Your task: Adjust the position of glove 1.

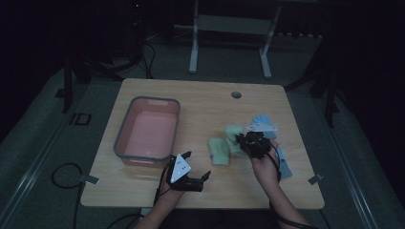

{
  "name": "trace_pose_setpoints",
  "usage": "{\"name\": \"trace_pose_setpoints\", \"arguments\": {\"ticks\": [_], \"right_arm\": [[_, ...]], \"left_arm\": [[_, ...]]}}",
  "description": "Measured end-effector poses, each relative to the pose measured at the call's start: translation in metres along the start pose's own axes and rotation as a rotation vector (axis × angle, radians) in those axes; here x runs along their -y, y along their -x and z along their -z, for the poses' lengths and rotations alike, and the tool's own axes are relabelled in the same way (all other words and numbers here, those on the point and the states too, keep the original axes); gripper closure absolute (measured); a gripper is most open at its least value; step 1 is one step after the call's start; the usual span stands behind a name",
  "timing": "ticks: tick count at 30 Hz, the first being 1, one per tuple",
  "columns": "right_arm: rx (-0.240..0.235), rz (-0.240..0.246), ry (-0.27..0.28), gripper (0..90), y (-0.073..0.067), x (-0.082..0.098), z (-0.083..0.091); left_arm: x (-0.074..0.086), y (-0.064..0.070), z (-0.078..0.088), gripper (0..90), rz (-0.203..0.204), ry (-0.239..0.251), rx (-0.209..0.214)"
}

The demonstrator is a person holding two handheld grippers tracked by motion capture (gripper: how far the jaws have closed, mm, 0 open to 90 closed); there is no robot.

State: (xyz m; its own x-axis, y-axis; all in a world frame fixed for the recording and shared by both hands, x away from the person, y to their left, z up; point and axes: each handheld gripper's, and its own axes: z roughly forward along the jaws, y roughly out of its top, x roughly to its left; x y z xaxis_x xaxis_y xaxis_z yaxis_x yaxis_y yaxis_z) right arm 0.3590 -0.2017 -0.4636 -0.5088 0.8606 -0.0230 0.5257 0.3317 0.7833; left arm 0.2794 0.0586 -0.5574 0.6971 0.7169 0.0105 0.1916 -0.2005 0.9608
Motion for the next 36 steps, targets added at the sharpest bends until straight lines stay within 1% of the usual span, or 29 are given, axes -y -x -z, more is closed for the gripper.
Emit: {"name": "trace_pose_setpoints", "arguments": {"ticks": [5, 6, 10, 14, 16, 18, 19, 21, 23, 27, 29, 30, 31, 32, 34, 36], "right_arm": [[-0.029, 0.007, -0.001, 83.4, -0.019, -0.005, -0.008], [-0.028, 0.009, -0.003, 83.4, -0.024, -0.006, -0.010], [-0.018, 0.013, -0.014, 83.4, -0.034, -0.004, -0.019], [-0.016, 0.018, -0.046, 83.2, -0.040, 0.003, -0.031], [-0.020, 0.015, -0.065, 83.2, -0.042, 0.008, -0.037], [-0.011, 0.020, -0.082, 83.0, -0.044, 0.012, -0.042], [-0.017, 0.013, -0.092, 82.8, -0.044, 0.014, -0.045], [-0.011, 0.001, -0.102, 82.4, -0.044, 0.018, -0.049], [-0.014, -0.009, -0.114, 82.0, -0.045, 0.020, -0.054], [-0.003, 0.010, -0.136, 81.3, -0.047, 0.025, -0.061], [-0.004, 0.009, -0.137, 81.0, -0.047, 0.028, -0.063], [-0.004, 0.009, -0.137, 81.0, -0.047, 0.028, -0.063], [-0.004, 0.008, -0.137, 80.8, -0.047, 0.029, -0.064], [-0.009, 0.015, -0.137, 79.8, -0.047, 0.029, -0.063], [-0.025, 0.020, -0.134, 77.4, -0.046, 0.028, -0.061], [-0.029, 0.020, -0.125, 74.5, -0.044, 0.027, -0.056]], "left_arm": [[0.000, 0.001, 0.000, 2.1, -0.008, -0.002, -0.003], [0.000, 0.001, 0.000, 2.1, -0.009, -0.003, -0.002], [0.000, 0.001, 0.000, 2.1, -0.008, -0.004, -0.008], [0.000, 0.001, -0.001, 2.1, -0.007, -0.004, -0.009], [0.000, 0.002, -0.001, 2.1, -0.007, -0.007, -0.010], [0.000, 0.002, -0.001, 2.1, -0.012, -0.009, -0.012], [0.000, 0.002, -0.001, 2.1, -0.012, -0.007, -0.010], [0.000, 0.002, -0.001, 2.1, -0.008, -0.006, -0.018], [0.000, 0.002, -0.001, 2.1, -0.004, -0.009, -0.015], [-0.001, 0.002, -0.002, 2.1, -0.012, -0.014, -0.002], [-0.001, 0.003, -0.002, 2.1, -0.013, -0.020, -0.018], [-0.001, 0.003, -0.002, 2.1, -0.013, -0.020, -0.018], [-0.002, 0.004, -0.005, 2.1, -0.018, -0.052, -0.032], [-0.003, 0.005, -0.006, 2.1, -0.024, -0.068, -0.036], [-0.003, 0.005, -0.008, 3.8, -0.030, -0.081, -0.040], [-0.004, 0.006, -0.008, 4.1, -0.041, -0.084, -0.041]]}}
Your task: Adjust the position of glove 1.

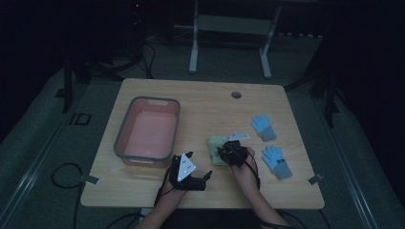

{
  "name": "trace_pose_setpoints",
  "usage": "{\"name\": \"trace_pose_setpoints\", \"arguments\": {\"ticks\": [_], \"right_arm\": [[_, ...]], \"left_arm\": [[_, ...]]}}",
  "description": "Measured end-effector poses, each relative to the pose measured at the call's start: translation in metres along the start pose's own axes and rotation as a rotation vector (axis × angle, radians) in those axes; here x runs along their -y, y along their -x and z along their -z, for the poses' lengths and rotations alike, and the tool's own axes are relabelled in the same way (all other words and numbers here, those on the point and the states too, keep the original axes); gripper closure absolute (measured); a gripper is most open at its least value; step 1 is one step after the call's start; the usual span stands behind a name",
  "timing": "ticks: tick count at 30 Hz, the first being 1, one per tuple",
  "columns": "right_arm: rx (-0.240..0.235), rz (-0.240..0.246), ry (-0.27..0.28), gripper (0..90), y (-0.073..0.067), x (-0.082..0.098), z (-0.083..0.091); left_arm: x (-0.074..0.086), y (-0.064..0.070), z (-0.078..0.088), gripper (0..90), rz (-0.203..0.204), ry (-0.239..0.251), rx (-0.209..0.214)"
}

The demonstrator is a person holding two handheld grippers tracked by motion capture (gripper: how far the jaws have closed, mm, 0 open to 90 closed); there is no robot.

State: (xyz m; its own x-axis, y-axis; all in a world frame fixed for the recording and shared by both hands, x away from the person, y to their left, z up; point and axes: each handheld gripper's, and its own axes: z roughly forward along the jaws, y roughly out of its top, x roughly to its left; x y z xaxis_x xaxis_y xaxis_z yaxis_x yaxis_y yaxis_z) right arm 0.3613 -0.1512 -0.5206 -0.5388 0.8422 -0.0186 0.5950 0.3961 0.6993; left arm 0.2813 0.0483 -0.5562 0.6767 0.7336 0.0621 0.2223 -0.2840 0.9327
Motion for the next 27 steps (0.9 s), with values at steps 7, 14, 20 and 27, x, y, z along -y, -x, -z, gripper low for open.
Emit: {"name": "trace_pose_setpoints", "arguments": {"ticks": [7, 14, 20, 27], "right_arm": [[-0.055, 0.038, 0.068, 61.2, 0.016, -0.005, 0.025], [-0.130, 0.113, 0.101, 57.0, 0.045, -0.016, 0.036], [-0.186, 0.127, 0.104, 52.7, 0.059, -0.031, 0.029], [-0.257, 0.108, 0.057, 46.9, 0.063, -0.044, 0.000]], "left_arm": [[-0.003, 0.005, -0.006, 4.1, -0.030, -0.079, 0.030], [-0.014, -0.001, -0.012, 4.3, -0.003, -0.092, 0.136], [-0.031, -0.003, -0.030, 6.5, -0.077, -0.129, 0.175], [-0.048, 0.001, -0.050, 19.2, -0.238, -0.140, 0.233]]}}
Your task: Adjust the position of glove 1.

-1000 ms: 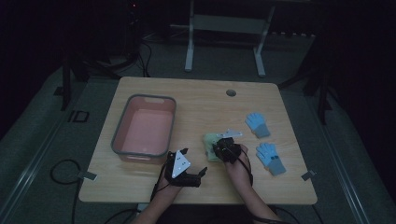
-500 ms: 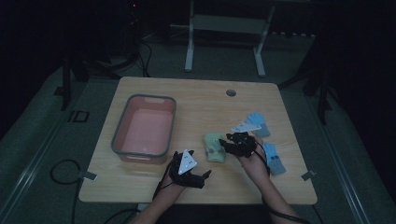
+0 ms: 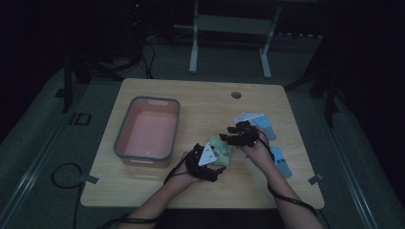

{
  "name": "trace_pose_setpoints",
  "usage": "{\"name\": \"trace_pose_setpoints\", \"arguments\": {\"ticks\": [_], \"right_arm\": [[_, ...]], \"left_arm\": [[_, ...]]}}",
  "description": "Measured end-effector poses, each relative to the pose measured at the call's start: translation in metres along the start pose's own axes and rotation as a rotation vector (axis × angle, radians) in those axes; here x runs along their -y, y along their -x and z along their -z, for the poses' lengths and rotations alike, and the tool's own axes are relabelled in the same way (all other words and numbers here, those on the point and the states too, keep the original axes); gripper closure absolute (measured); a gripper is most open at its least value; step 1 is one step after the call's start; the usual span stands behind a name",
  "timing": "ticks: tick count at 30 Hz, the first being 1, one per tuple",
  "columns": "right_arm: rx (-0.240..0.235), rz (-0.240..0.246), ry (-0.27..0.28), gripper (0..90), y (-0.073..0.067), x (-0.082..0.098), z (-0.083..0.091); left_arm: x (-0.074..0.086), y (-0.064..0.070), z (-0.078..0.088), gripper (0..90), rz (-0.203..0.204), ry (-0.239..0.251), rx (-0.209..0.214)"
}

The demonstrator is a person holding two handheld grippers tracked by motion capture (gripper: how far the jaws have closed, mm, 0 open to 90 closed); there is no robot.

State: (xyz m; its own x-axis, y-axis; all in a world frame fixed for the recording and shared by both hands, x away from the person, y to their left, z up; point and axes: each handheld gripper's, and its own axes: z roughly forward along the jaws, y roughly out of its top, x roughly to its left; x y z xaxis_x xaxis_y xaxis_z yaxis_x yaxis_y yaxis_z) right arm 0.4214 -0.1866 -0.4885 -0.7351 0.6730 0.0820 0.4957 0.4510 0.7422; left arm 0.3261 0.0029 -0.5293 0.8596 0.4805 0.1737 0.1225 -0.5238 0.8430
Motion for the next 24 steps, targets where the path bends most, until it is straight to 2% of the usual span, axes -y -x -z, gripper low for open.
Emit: {"name": "trace_pose_setpoints", "arguments": {"ticks": [3, 5, 6, 11, 13, 16, 17, 18, 19, 22, 24], "right_arm": [[-0.022, -0.018, -0.029, 43.4, 0.004, 0.002, -0.015], [-0.016, -0.017, -0.056, 42.0, 0.007, 0.006, -0.025], [-0.023, -0.028, -0.070, 40.8, 0.008, 0.009, -0.029], [-0.084, -0.079, -0.128, 36.7, 0.016, 0.020, -0.042], [-0.119, -0.095, -0.149, 37.4, 0.018, 0.022, -0.045], [-0.163, -0.103, -0.155, 47.7, 0.017, 0.024, -0.047], [-0.163, -0.103, -0.155, 47.7, 0.017, 0.024, -0.047], [-0.176, -0.070, -0.137, 59.0, 0.015, 0.025, -0.045], [-0.172, -0.055, -0.132, 62.0, 0.013, 0.025, -0.044], [-0.157, -0.023, -0.116, 68.8, 0.011, 0.024, -0.039], [-0.155, -0.015, -0.107, 70.7, 0.009, 0.023, -0.036]], "left_arm": [[-0.001, -0.003, -0.008, 29.9, -0.044, -0.037, 0.034], [0.002, -0.005, -0.015, 33.6, -0.054, -0.068, 0.045], [0.003, -0.005, -0.017, 35.1, -0.074, -0.083, 0.047], [0.010, -0.003, -0.029, 36.9, -0.160, -0.150, 0.005], [0.010, -0.002, -0.032, 36.4, -0.173, -0.159, 0.001], [0.010, -0.001, -0.035, 38.9, -0.196, -0.170, -0.010], [0.011, -0.001, -0.036, 38.9, -0.201, -0.167, -0.023], [0.010, -0.001, -0.037, 47.2, -0.213, -0.172, -0.031], [0.010, -0.002, -0.036, 49.5, -0.212, -0.173, -0.029], [0.005, -0.004, -0.032, 63.7, -0.194, -0.169, -0.014], [0.001, -0.005, -0.030, 68.1, -0.200, -0.180, -0.007]]}}
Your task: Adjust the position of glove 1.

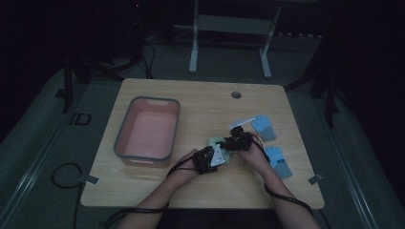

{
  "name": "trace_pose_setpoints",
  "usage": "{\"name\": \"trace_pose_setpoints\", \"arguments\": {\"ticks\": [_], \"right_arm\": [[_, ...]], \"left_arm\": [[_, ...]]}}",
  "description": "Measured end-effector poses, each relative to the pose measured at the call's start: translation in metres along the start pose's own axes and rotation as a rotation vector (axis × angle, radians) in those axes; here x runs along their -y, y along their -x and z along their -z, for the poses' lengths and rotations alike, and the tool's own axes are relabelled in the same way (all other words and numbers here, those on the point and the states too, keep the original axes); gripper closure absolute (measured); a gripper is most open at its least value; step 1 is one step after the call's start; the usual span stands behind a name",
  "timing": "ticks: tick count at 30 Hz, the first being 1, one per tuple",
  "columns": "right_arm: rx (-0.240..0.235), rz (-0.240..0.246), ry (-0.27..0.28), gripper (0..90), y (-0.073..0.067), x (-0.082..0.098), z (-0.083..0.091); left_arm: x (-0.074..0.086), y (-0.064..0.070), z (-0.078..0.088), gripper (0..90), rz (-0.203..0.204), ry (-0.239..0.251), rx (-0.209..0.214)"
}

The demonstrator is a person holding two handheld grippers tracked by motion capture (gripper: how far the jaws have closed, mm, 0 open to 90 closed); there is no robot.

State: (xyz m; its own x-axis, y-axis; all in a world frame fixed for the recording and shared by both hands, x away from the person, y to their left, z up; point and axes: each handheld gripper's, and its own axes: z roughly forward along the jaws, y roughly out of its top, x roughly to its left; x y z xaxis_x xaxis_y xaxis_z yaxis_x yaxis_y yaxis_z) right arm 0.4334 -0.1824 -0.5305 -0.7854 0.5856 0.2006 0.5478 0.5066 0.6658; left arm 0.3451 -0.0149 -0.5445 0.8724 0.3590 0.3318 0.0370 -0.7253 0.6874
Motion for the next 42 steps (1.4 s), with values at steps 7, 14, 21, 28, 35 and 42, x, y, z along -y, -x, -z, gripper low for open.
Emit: {"name": "trace_pose_setpoints", "arguments": {"ticks": [7, 14, 21, 28, 35, 42], "right_arm": [[-0.007, 0.007, 0.019, 72.2, -0.006, -0.007, 0.010], [-0.025, -0.001, 0.054, 72.3, -0.013, -0.018, 0.020], [-0.029, 0.022, 0.084, 72.2, -0.026, -0.038, 0.029], [-0.040, 0.045, 0.105, 72.2, -0.042, -0.059, 0.032], [-0.051, 0.064, 0.116, 72.3, -0.056, -0.082, 0.029], [-0.058, 0.086, 0.123, 72.3, -0.071, -0.101, 0.021]], "left_arm": [[-0.013, -0.006, 0.013, 70.5, -0.010, -0.041, 0.020], [-0.023, -0.016, 0.035, 71.6, -0.011, -0.051, 0.030], [-0.031, -0.027, 0.062, 72.3, -0.040, -0.068, 0.009], [-0.034, -0.036, 0.087, 72.4, -0.058, -0.088, -0.014], [-0.030, -0.047, 0.107, 72.4, -0.052, -0.103, -0.035], [-0.021, -0.054, 0.122, 72.7, -0.058, -0.119, -0.061]]}}
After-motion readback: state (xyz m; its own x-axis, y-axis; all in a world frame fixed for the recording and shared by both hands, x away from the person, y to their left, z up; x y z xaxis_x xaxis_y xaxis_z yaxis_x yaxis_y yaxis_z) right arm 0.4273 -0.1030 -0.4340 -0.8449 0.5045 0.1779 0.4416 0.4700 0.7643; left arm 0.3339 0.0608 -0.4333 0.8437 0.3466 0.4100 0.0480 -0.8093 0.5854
